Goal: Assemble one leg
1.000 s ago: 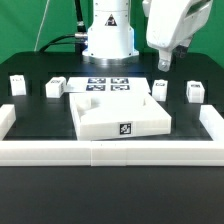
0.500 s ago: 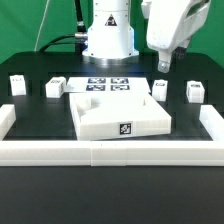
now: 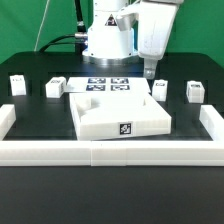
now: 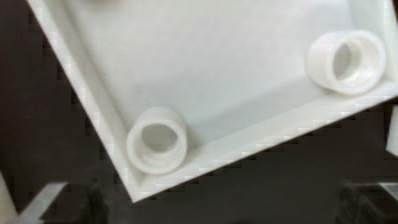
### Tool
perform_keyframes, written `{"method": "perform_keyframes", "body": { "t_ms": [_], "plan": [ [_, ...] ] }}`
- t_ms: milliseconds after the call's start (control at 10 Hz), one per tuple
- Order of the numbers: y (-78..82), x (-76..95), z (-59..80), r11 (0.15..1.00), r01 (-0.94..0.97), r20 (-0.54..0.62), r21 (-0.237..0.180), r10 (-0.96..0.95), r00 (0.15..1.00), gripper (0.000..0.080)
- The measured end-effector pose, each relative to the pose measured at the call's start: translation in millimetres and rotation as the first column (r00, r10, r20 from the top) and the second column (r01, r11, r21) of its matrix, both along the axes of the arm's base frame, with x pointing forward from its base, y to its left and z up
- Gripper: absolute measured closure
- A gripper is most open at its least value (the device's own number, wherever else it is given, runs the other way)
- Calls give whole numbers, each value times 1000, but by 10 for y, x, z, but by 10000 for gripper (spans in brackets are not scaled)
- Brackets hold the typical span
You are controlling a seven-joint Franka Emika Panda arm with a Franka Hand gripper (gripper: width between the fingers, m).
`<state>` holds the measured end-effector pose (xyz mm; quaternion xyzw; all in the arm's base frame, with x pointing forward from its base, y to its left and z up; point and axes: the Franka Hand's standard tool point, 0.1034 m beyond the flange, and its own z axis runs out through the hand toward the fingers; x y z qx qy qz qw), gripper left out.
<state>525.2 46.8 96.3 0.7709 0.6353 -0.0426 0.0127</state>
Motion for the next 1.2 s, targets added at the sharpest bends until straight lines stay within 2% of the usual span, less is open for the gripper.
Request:
{"method": "perform_keyframes", "body": {
  "t_ms": [400,500,600,700,1000,1200],
  "plan": [
    [5,-1,-9,1000,3,-3,0,-3,1000,150],
    [9,34,-21,998,-55,36,14,55,998,150],
    [-12,-20,-94,989,-144,106,34,140,984,150],
    [-79,-161,-186,979,-199,96,37,195,976,150],
    [-256,-318,-319,952,-303,117,40,297,948,150],
    [-243,-304,-310,957,-287,118,41,281,953,150]
  ]
}}
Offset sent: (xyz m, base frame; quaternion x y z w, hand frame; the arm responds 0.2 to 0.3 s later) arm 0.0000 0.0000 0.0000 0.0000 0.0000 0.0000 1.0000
